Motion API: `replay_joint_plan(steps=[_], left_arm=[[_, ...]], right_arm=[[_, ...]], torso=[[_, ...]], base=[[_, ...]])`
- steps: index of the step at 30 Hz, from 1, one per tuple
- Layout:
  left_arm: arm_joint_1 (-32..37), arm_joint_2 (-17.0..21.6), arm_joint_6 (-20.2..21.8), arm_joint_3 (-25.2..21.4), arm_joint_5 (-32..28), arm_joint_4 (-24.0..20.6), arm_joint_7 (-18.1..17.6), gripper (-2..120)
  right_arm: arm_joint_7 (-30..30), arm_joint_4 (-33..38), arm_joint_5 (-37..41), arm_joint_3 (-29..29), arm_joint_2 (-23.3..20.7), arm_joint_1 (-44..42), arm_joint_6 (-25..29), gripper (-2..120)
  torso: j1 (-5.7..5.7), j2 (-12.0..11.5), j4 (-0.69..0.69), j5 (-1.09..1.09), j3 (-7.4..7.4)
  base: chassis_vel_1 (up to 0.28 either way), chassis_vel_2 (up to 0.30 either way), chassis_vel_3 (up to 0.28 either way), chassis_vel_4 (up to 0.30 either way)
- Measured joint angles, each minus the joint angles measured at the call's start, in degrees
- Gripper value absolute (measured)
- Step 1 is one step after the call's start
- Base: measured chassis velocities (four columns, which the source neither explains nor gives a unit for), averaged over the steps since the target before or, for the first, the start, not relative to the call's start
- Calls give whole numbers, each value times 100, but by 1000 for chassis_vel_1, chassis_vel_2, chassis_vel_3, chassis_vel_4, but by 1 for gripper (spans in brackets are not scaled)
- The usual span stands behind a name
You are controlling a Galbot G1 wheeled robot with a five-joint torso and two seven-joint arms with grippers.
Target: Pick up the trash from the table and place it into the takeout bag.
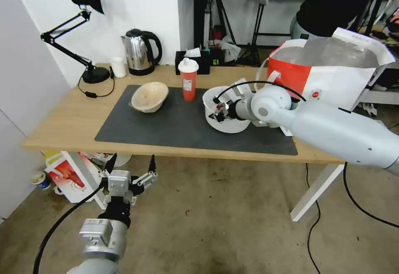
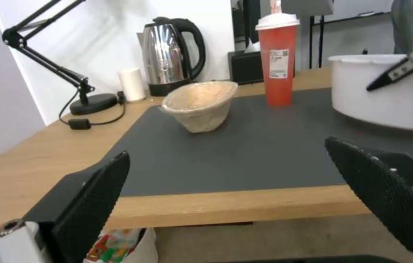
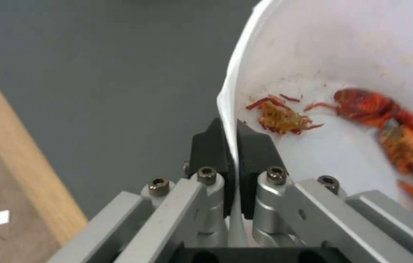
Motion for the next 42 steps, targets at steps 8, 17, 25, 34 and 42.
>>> replay_joint_plan(steps=[8, 17, 25, 34, 42], left_arm=[[8, 6, -3, -14, -11, -42, -16, 100], [22, 1, -21, -42, -20, -106, -101, 100], [31, 20, -21, -95, -104, -126, -131, 100], [24, 6, 0, -72, -131, -146, -138, 100], [-38, 2, 202, -64, -250, -239, -132, 100]], right_arm=[[-18, 402, 332, 207, -57, 287, 0, 0], [4, 912, 615, 472, -184, 674, 2, 0], [85, 1033, 1133, 766, -179, 1242, 4, 0], [77, 698, 1512, 933, -168, 1932, 7, 0], [40, 313, 1583, 843, -196, 2363, 14, 0]], torso=[[0, 0, 0, 0, 0], [0, 0, 0, 0, 0], [0, 0, 0, -2, 0], [0, 0, 0, 0, 0], [0, 0, -1, 1, 0]], base=[[0, 0, 0, 0], [0, 0, 0, 0], [0, 0, 0, 0], [0, 0, 0, 0], [0, 0, 0, 0]])
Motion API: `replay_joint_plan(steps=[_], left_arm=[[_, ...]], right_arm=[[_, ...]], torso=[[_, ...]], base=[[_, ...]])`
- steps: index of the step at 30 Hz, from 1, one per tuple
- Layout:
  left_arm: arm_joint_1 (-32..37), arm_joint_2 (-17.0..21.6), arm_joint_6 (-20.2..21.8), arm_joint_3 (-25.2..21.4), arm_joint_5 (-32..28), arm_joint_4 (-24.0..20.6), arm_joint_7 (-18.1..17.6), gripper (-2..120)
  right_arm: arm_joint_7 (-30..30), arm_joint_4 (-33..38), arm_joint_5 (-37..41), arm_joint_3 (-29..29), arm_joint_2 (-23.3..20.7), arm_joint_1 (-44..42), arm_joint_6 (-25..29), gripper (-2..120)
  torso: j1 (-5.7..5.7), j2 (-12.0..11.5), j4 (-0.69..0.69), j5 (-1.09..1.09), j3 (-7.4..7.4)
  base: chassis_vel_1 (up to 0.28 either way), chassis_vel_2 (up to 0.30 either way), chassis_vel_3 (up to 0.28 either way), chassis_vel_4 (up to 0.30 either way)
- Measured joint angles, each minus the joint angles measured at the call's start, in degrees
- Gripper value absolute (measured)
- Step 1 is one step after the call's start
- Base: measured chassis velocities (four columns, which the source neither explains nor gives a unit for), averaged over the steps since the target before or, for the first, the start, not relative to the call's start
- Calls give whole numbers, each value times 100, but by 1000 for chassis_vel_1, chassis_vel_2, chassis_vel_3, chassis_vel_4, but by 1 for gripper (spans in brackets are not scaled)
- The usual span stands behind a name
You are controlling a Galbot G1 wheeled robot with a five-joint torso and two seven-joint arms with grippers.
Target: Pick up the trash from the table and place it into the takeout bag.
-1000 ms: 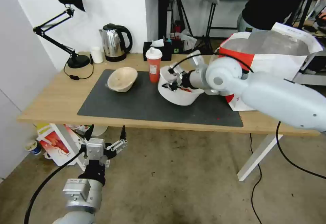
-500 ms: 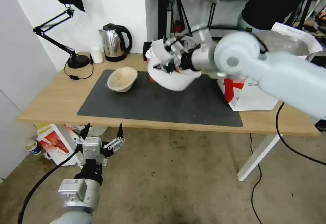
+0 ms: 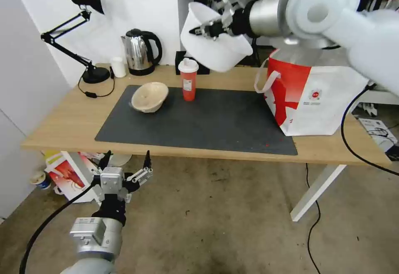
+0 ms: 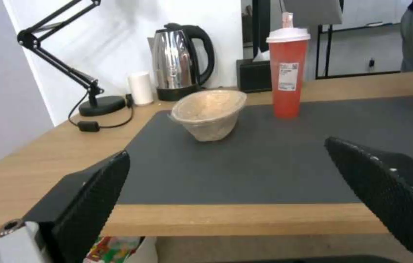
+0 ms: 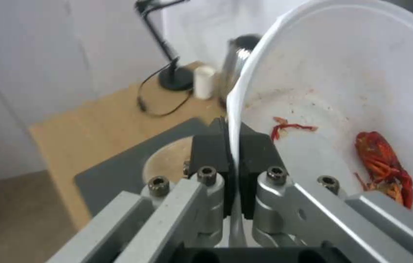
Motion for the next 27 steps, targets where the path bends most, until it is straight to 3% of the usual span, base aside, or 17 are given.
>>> replay_joint_plan(steps=[16, 27], left_arm=[[16, 28, -11, 37, 0, 11, 4, 100], [58, 45, -7, 47, 32, -8, 4, 100]], right_arm=[[-272, -1351, -299, -31, -325, 375, 2, 0], [-494, -1570, -557, 157, -808, 144, -1, 0]], torso=[[0, 0, 1, 0, 0], [0, 0, 0, 1, 0]], base=[[0, 0, 0, 0], [0, 0, 0, 0]])
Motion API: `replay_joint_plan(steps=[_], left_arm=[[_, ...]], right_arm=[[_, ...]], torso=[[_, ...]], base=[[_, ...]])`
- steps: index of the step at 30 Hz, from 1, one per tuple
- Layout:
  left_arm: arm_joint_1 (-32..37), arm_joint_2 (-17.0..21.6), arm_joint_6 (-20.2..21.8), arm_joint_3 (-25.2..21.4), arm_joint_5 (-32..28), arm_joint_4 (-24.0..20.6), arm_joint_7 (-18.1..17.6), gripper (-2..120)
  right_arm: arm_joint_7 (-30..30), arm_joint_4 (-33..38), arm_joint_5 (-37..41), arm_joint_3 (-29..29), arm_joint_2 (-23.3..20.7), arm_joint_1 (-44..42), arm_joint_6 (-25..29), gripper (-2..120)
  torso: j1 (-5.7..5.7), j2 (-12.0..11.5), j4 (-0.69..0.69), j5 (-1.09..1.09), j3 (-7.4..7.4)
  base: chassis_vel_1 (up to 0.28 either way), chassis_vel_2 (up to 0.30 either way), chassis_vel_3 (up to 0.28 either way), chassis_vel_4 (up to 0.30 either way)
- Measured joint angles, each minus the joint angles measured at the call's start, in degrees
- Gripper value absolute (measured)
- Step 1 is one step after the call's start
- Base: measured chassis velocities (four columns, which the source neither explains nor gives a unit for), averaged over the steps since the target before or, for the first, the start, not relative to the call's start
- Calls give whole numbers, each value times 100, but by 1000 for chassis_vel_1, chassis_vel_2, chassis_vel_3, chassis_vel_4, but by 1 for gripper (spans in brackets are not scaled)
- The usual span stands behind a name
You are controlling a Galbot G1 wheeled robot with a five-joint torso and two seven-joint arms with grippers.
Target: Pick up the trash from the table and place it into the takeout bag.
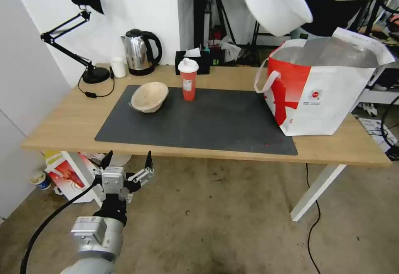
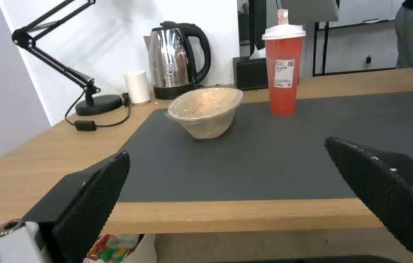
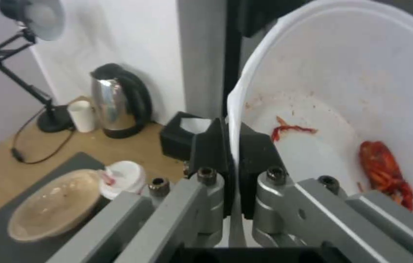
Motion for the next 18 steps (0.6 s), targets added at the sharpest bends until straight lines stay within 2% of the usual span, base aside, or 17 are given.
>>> replay_joint_plan(steps=[6, 18], left_arm=[[45, 12, 1, -26, 35, -19, -6, 100], [82, 2, -13, 19, 53, -22, -24, 100]], right_arm=[[-99, -30, -150, 205, -353, -350, -2, 0], [-165, -102, -257, 426, -682, -687, -5, 0]], torso=[[0, 0, 1, -1, 0], [0, 0, 1, -2, 0]], base=[[0, 0, 0, 0], [0, 0, 0, 0]])
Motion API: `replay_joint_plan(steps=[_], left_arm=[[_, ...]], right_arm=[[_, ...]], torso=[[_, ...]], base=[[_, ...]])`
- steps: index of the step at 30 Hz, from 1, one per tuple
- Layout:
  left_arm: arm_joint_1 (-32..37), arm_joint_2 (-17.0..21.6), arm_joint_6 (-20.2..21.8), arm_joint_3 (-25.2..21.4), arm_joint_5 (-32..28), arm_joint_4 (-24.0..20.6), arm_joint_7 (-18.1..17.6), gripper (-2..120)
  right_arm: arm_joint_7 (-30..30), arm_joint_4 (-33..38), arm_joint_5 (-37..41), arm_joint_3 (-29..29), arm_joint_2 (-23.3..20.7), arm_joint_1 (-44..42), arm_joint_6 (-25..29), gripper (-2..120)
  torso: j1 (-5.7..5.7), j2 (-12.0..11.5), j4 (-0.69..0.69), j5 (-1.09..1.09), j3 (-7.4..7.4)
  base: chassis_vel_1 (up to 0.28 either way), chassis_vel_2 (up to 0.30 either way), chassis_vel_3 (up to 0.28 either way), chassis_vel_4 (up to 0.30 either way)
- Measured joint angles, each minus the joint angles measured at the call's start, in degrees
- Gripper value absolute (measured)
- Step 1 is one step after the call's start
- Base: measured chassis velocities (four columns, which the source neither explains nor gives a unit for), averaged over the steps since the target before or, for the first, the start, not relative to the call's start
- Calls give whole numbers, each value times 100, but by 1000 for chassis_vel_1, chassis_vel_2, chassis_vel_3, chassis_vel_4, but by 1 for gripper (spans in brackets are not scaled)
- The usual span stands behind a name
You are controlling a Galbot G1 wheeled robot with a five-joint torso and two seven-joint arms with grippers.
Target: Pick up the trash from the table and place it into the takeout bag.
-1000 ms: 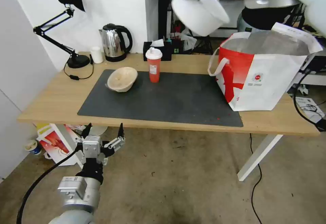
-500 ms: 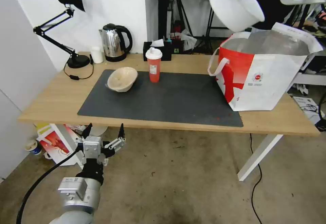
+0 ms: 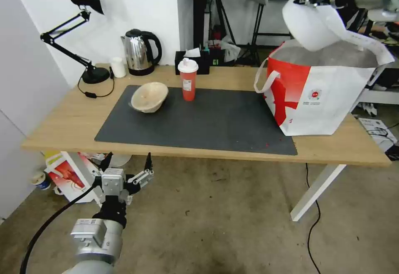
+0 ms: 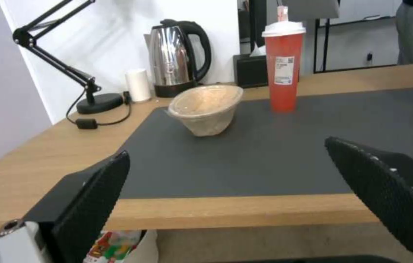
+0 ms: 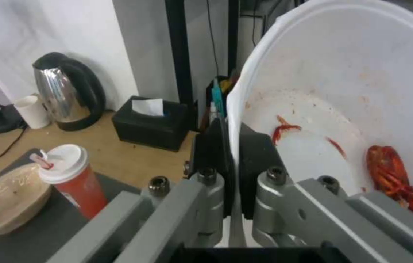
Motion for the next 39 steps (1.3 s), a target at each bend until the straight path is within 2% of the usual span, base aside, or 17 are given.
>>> replay_joint_plan(steps=[27, 39], left_arm=[[66, -9, -42, 19, 45, -17, -87, 100], [158, -53, -102, 50, 155, -22, -86, 99]], right_arm=[[-57, 57, -310, 679, -117, -1012, -1, 0], [-47, 78, -479, 1141, 5, -1625, 0, 0]], torso=[[0, 0, -1, 1, 0], [0, 0, 0, 0, 0]], base=[[0, 0, 0, 0], [0, 0, 0, 0]])
